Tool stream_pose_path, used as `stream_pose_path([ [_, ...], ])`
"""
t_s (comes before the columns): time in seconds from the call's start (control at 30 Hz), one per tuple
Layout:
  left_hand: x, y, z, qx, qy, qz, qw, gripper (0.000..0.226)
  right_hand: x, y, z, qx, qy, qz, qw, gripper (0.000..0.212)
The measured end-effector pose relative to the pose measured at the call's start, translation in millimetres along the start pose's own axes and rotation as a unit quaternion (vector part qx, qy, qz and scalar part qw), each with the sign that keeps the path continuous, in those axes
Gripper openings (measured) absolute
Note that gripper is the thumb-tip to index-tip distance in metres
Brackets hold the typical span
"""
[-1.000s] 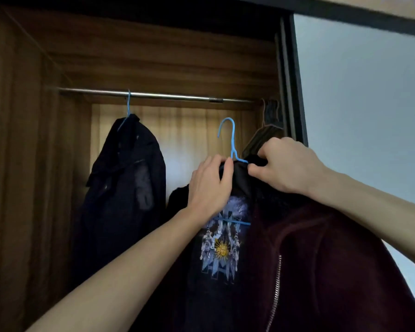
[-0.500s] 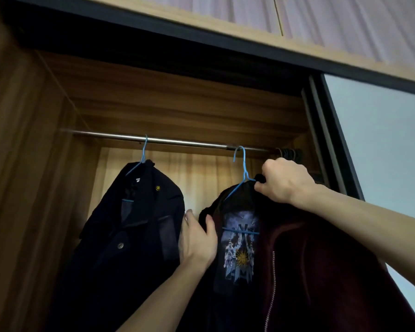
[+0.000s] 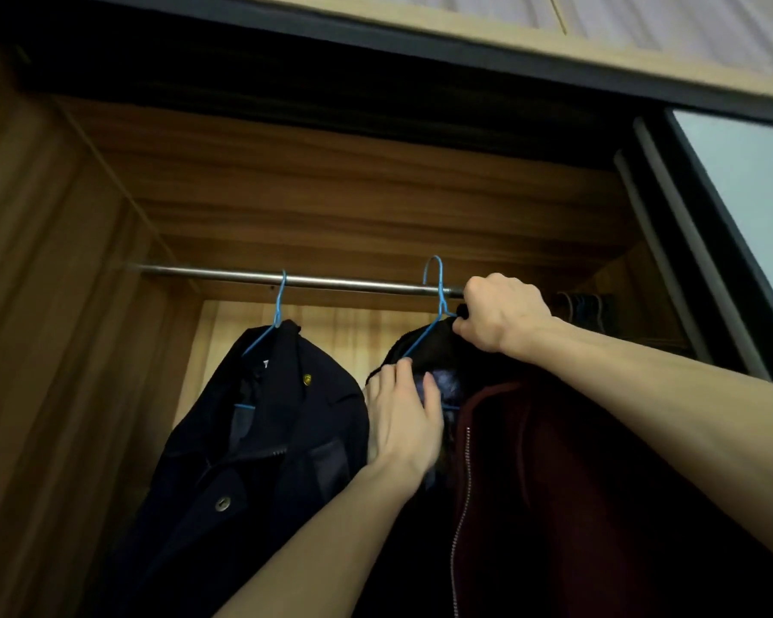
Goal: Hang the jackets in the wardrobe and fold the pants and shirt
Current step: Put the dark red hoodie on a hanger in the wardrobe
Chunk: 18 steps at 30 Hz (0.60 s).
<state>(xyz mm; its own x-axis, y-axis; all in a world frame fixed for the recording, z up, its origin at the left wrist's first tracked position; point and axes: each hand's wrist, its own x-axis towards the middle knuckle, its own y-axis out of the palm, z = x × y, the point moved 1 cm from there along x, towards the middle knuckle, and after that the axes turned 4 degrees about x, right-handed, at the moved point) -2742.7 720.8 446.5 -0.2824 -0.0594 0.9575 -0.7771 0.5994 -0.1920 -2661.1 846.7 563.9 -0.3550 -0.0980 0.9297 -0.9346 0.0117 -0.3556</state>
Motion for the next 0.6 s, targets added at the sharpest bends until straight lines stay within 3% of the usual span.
stream_pose_path([
  [0.23, 37.7, -4.0, -3.3, 0.043, 0.045, -0.048, 0.997, 0.044, 42.2, 16.1, 6.4, 0.035, 0.01, -0.017, 0.999, 0.027],
  [0.47, 59.0, -0.2, 13.3, 0.068, 0.02, -0.048, 0.996, 0.041, 75.8, 29.3, 26.6, 0.069, 0.02, 0.02, 0.997, 0.034],
  [0.6, 62.9, 0.4, 24.4, 0.066, 0.021, -0.058, 0.996, 0.038, 79.2, 47.6, 32.6, 0.07, 0.026, 0.042, 0.996, 0.027],
])
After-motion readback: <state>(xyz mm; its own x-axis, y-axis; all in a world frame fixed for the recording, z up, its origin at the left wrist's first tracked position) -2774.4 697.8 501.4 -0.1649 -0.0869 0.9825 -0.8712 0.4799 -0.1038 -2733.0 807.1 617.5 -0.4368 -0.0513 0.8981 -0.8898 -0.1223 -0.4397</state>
